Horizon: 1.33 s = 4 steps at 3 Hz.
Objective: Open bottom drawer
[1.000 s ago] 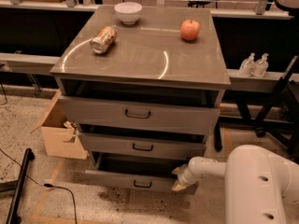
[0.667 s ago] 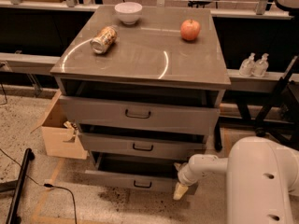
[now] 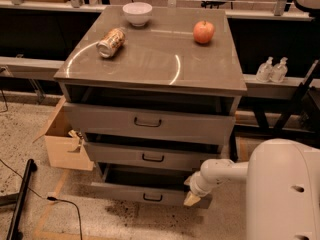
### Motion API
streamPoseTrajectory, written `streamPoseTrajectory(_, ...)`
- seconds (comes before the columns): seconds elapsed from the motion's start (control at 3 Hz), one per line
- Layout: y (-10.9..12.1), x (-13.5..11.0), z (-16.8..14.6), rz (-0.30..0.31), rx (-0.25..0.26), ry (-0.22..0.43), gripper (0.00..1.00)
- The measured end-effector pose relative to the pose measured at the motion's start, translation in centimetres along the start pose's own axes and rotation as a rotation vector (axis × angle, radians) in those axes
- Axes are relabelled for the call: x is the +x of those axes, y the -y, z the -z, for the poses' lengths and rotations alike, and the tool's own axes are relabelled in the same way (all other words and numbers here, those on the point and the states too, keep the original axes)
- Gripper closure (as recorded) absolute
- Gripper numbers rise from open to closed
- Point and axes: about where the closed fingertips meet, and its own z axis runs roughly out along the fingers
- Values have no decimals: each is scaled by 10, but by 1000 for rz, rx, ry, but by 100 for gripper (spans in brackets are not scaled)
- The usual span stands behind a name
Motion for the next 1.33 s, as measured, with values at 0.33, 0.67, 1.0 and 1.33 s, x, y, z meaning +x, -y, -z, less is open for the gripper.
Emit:
streamPoseTrajectory(0.33, 3, -6, 1, 28, 3, 1, 66)
streamPoseTrajectory(0.67, 8, -6, -8, 44, 33, -7, 88)
streamPoseTrajectory(1.0, 19, -1, -21, 64, 90, 2, 100)
streamPoseTrajectory(1.33, 32, 3, -32, 83, 139, 22, 100)
